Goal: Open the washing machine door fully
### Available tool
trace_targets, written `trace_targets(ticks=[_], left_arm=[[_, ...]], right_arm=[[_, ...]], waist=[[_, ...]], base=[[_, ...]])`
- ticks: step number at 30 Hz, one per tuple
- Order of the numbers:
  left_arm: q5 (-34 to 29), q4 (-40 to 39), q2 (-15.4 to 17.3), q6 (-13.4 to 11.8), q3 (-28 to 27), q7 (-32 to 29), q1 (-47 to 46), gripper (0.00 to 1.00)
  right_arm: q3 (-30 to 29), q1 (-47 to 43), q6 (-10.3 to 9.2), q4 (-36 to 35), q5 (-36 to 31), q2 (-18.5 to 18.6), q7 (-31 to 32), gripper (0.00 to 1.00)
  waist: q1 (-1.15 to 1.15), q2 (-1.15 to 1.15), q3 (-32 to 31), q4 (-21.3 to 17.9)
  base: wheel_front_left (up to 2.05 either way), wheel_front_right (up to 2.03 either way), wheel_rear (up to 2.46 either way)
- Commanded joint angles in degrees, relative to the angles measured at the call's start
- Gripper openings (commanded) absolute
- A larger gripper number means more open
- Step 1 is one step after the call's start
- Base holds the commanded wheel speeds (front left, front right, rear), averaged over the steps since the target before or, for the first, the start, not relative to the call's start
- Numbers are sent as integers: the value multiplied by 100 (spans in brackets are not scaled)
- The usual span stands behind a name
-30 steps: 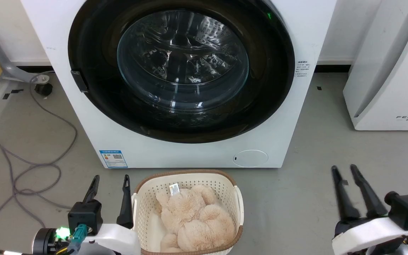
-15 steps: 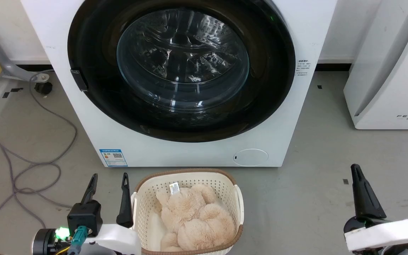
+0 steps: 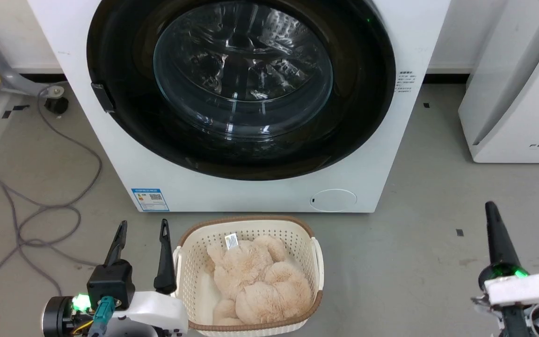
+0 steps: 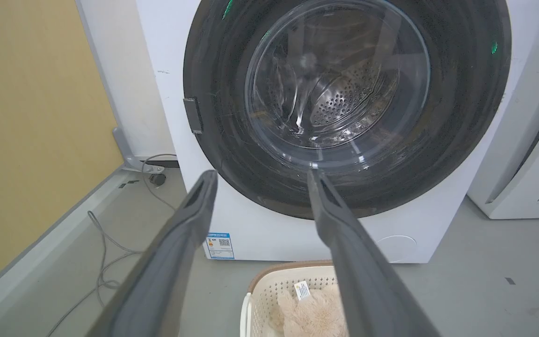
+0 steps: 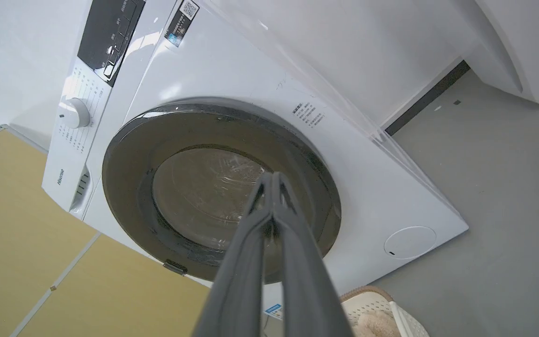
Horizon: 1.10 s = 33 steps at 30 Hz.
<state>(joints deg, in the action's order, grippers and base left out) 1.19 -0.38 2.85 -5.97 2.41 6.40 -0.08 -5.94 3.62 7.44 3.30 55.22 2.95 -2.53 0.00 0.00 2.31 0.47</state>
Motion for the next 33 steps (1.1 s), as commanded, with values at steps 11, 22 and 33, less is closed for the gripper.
trace_targets(ticks=[11, 22, 33], left_arm=[[-17, -92, 2, -129, 40, 184, -308, 100], [-6, -148, 2, -239, 97, 315, -524, 100], [35, -214, 2, -380, 218, 447, -818, 100]], right_arm=[[-363, 1113, 2, 749, 823, 225, 227, 0], [-422, 2378, 3, 1677, 1307, 642, 264, 0], [-193, 3850, 3, 2554, 1722, 961, 316, 0]], waist=[[0, 0, 345, 113], [0, 0, 697, 242], [0, 0, 1202, 419]], base=[[0, 0, 0], [0, 0, 0], [0, 0, 0]])
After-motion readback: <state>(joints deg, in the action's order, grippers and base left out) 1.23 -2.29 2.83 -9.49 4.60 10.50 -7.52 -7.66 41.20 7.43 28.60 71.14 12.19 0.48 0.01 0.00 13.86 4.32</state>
